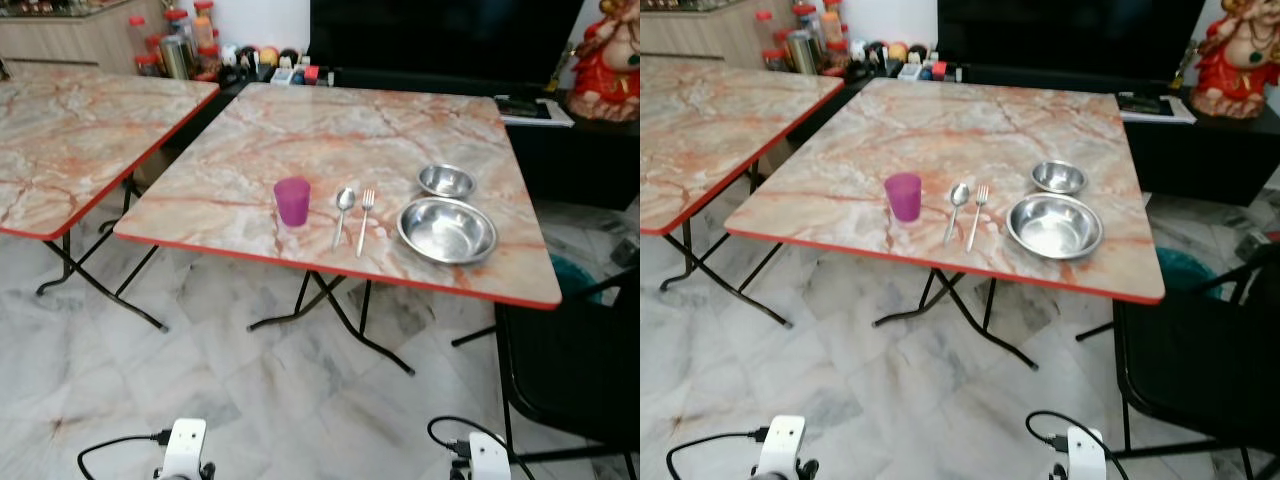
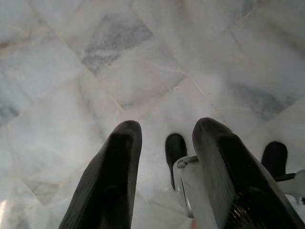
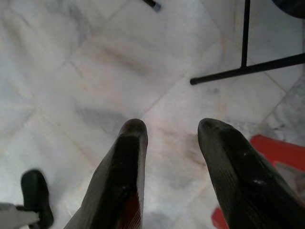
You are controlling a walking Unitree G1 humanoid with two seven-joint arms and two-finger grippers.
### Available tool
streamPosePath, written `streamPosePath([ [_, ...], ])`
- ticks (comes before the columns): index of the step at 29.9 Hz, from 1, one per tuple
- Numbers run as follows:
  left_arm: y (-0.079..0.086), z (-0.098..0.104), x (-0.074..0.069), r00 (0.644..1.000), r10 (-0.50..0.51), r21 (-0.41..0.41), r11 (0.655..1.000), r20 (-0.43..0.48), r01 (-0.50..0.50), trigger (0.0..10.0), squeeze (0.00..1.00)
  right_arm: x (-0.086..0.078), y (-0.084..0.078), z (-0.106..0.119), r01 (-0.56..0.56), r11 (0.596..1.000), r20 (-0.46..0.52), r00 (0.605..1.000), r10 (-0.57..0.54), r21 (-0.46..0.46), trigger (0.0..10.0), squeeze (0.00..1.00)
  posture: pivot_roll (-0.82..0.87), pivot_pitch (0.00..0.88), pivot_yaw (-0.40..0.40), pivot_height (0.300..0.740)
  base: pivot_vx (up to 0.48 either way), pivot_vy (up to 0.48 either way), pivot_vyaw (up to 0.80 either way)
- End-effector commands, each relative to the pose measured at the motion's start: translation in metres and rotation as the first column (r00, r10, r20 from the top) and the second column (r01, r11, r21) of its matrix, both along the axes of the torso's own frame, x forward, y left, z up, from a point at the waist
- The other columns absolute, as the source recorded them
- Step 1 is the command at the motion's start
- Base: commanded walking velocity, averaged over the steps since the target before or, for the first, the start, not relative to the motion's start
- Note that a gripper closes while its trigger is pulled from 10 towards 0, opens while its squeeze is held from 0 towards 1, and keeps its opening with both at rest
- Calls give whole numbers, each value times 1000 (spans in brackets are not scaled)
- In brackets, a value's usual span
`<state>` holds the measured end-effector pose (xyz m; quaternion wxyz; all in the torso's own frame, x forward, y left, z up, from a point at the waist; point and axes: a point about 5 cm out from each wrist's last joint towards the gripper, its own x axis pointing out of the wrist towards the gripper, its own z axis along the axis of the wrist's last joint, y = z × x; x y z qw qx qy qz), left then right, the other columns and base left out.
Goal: Setting the table
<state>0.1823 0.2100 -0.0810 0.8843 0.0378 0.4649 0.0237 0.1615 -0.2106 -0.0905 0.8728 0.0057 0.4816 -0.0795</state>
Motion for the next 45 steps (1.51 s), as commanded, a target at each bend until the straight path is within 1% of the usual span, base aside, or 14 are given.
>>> streamPosePath([
  [1,-3,0,2,1000,3,-9,1000,-1,-3,10000,0,-6,-6,-1,16,1000,-10,1000,-16,-11,10000,0,26,0,-20,740,274,0,0],
  [22,-3,0,1,1000,9,-17,1000,-4,-9,10000,0,-7,-6,-2,15,1000,-17,1000,-15,-8,10000,0,32,0,-27,740,274,0,0],
  [27,-3,0,1,1000,9,-18,1000,-6,-9,10000,0,-6,-5,-2,12,1000,-13,1000,-12,-5,10000,0,30,0,-27,740,274,0,-630],
  [37,-2,0,1,1000,4,-22,1000,-7,-4,10000,0,-6,-5,-1,14,1000,-14,1000,-14,-10,10000,0,31,0,-26,740,273,0,0],
  [40,-3,0,2,1000,-7,-26,1000,-6,7,10000,0,-7,-5,-2,28,1000,-16,999,-28,8,10000,0,31,0,-26,740,0,0,-260],
  [43,-3,0,2,1000,-6,-30,1000,-3,6,10000,0,-7,-5,-2,13,1000,-16,1000,-13,0,10000,0,32,0,-27,740,0,0,-690],
  [45,-3,0,2,1000,-4,-30,1000,-2,4,10000,0,-6,-5,-1,9,1000,-11,1000,-9,-4,10000,0,31,0,-27,740,0,0,0],
])
